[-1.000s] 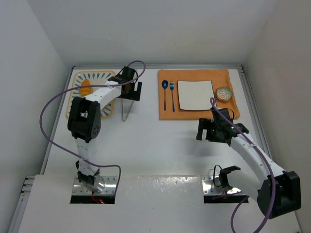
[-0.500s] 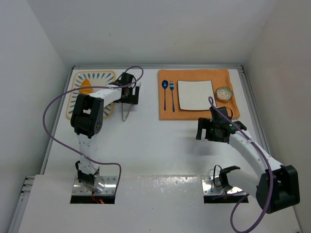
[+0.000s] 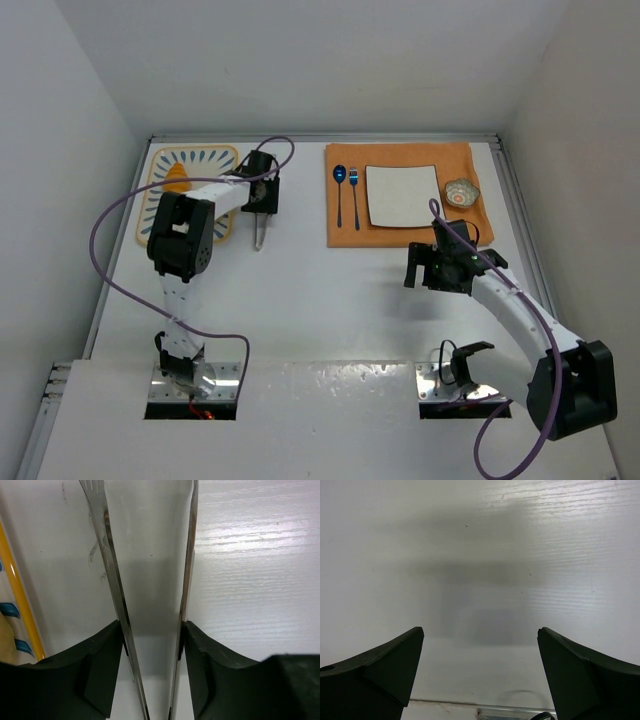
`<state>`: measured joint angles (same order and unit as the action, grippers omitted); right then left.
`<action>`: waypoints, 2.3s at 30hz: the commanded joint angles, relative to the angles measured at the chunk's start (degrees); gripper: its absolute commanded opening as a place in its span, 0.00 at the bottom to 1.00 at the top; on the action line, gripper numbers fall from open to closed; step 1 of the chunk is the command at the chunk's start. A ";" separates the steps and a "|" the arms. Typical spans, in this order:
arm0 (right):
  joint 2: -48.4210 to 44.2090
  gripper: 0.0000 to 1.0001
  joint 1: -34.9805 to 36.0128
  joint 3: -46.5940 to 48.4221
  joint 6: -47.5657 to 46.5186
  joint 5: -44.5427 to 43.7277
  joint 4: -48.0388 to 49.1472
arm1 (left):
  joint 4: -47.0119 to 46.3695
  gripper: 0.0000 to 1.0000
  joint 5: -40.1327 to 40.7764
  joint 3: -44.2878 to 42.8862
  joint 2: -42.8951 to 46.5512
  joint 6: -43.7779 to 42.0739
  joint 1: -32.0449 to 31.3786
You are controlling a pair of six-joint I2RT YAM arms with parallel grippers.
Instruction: Place the bread
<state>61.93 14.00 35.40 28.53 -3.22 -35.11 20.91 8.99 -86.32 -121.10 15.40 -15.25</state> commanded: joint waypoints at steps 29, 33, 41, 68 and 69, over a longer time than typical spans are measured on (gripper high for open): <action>-3.31 0.96 0.15 -1.12 -1.38 -1.79 1.81 | 22.95 0.57 -15.93 -22.48 11.67 -17.51 5.58; -4.01 0.96 -0.02 -0.85 -1.03 -1.96 0.75 | 23.47 0.57 -17.61 -23.80 10.63 -17.51 6.10; -9.02 0.97 0.15 -4.55 -0.32 -3.45 0.40 | 24.71 0.57 -16.38 -26.44 9.39 -17.51 7.15; -5.24 0.97 0.06 -3.67 -4.45 0.94 4.27 | 24.88 0.61 -22.78 -18.18 10.54 -16.80 38.09; -5.16 0.97 -0.11 -3.58 -4.37 0.68 4.26 | 24.88 0.61 -23.49 -18.18 10.53 -16.80 38.10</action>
<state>57.06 14.00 31.00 24.40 -2.81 -32.95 46.98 -9.23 -103.77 -109.01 -1.23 22.15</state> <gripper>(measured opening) 0.964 0.612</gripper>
